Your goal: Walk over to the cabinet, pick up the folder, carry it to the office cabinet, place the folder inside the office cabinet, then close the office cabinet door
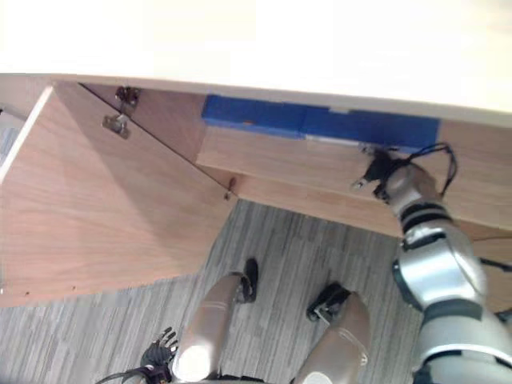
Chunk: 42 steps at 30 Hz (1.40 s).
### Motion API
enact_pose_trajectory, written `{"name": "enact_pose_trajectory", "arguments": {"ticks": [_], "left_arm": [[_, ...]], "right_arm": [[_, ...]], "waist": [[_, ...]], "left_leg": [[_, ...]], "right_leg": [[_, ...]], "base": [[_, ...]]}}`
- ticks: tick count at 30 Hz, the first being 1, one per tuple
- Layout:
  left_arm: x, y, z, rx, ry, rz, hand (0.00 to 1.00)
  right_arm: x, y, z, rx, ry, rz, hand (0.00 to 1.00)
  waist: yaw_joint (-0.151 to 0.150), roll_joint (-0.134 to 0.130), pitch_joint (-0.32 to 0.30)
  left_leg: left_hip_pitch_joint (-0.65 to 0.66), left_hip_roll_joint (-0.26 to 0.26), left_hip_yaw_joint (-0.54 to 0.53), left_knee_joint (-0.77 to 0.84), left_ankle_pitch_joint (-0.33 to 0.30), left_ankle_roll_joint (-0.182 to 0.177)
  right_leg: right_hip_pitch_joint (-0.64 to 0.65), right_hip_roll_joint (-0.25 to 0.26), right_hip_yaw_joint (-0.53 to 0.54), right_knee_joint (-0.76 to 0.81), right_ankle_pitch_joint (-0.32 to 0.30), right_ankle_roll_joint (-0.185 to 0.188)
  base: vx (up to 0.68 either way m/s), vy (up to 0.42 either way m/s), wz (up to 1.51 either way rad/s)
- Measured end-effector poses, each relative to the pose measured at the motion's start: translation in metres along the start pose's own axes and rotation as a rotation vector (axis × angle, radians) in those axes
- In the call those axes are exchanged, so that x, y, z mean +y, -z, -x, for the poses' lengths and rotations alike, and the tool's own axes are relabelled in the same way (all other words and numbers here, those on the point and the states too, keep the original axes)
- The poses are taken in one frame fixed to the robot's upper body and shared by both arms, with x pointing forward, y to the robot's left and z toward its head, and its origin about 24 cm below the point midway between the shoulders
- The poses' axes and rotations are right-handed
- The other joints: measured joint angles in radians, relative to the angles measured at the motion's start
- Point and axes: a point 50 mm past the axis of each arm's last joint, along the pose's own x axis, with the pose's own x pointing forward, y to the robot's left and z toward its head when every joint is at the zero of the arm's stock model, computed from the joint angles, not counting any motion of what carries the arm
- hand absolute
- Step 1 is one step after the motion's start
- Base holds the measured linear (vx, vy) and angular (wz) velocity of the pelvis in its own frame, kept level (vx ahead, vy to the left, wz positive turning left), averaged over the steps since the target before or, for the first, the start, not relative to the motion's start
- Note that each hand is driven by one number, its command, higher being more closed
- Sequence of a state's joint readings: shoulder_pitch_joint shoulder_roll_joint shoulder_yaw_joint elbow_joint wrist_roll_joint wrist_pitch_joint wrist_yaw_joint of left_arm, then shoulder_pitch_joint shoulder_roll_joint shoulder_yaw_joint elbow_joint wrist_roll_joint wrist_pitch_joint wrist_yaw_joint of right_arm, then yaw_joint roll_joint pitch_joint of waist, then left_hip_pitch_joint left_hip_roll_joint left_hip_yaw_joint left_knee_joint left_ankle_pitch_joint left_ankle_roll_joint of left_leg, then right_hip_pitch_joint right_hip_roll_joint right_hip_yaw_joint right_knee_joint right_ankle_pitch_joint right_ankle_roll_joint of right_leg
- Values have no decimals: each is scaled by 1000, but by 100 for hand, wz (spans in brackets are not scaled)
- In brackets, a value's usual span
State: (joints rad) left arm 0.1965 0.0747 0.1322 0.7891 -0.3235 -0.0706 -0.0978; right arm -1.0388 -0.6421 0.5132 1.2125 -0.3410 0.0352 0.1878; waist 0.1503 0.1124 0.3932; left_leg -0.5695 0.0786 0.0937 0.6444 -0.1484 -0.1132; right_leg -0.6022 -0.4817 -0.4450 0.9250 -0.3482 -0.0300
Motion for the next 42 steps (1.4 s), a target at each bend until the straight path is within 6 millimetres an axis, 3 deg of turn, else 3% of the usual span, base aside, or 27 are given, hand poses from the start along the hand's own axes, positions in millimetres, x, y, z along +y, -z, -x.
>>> {"name": "enact_pose_trajectory", "arguments": {"ticks": [2,9,12,16,18,21,23,26,29,30,31,32,33,35,37,42], "left_arm": [[4,0,0,2,-19,14,0],[18,0,1,9,-81,48,0],[14,2,-1,18,-77,38,0],[15,18,2,77,-121,80,0],[15,30,4,118,-156,114,0],[15,37,5,146,-196,138,0],[16,48,8,186,-242,170,0],[17,51,9,198,-285,195,0],[20,50,10,196,-317,182,0],[20,50,10,194,-317,175,0],[21,49,9,192,-317,167,0],[20,48,9,192,-316,148,0],[19,47,8,190,-314,142,0],[15,40,3,173,-302,136,0],[11,33,-1,156,-291,139,0],[-1,28,-7,141,-258,160,0]], "right_arm": [[48,-2,-4,5,-128,35,0],[167,16,14,67,-435,-91,0],[226,25,37,111,-574,-203,0],[274,46,68,230,-603,-436,0],[300,67,94,368,-534,-686,0],[321,90,121,561,-409,-993,0],[341,109,151,763,-273,-1297,0],[361,124,188,936,-107,-1550,0],[375,137,219,1059,-3,-1650,0],[377,138,224,1078,10,-1662,0],[380,139,230,1102,39,-1691,0],[381,140,233,1124,74,-1722,0],[381,140,234,1130,84,-1735,0],[383,139,236,1162,118,-1753,0],[382,148,243,1208,185,-1764,0],[370,168,242,1254,400,-1871,0]], "waist": [[-3,-10,-30],[-12,-38,-87],[-25,-38,-123],[-40,-35,-193],[-55,-35,-232],[-77,-35,-263],[-93,-39,-291],[-114,-45,-298],[-144,-65,-301],[-144,-68,-300],[-145,-74,-299],[-157,-75,-301],[-159,-75,-301],[-158,-110,-303],[-174,-116,-311],[-188,-118,-331]], "left_leg": [[65,18,11,-52,9,1],[218,34,58,-111,-1,17],[291,47,89,-117,-23,24],[365,71,140,-129,-50,27],[425,83,173,-153,-58,24],[480,85,217,-194,-58,25],[545,86,290,-272,-41,32],[644,77,398,-377,-12,31],[736,70,493,-435,-1,24],[756,72,520,-444,-1,23],[783,79,570,-452,-3,17],[802,88,617,-466,-4,11],[812,96,642,-469,-8,10],[846,115,731,-453,-26,-20],[863,149,753,-427,-43,-47],[906,167,791,-503,-14,-29]], "right_leg": [[70,35,-15,-75,30,8],[225,72,-17,-182,68,40],[283,96,5,-220,82,53],[334,134,42,-278,106,65],[379,164,64,-333,133,77],[407,189,92,-401,172,89],[427,231,147,-504,238,98],[464,274,216,-623,315,103],[480,291,241,-637,337,101],[479,293,233,-635,337,100],[480,284,183,-635,315,76],[486,241,47,-619,291,55],[487,222,-10,-606,291,49],[480,150,-161,-534,296,28],[487,193,-172,-540,301,8],[469,347,-70,-641,314,-11]], "base": [[53,53,-26],[51,92,-15],[31,93,-32],[50,77,-42],[50,89,-46],[16,110,-49],[26,132,-85],[26,157,-96],[6,84,-87],[-14,35,-107],[-34,10,-117],[-37,3,-121],[-30,-17,-130],[18,-88,-130],[65,-126,-72],[89,-91,-75]]}}
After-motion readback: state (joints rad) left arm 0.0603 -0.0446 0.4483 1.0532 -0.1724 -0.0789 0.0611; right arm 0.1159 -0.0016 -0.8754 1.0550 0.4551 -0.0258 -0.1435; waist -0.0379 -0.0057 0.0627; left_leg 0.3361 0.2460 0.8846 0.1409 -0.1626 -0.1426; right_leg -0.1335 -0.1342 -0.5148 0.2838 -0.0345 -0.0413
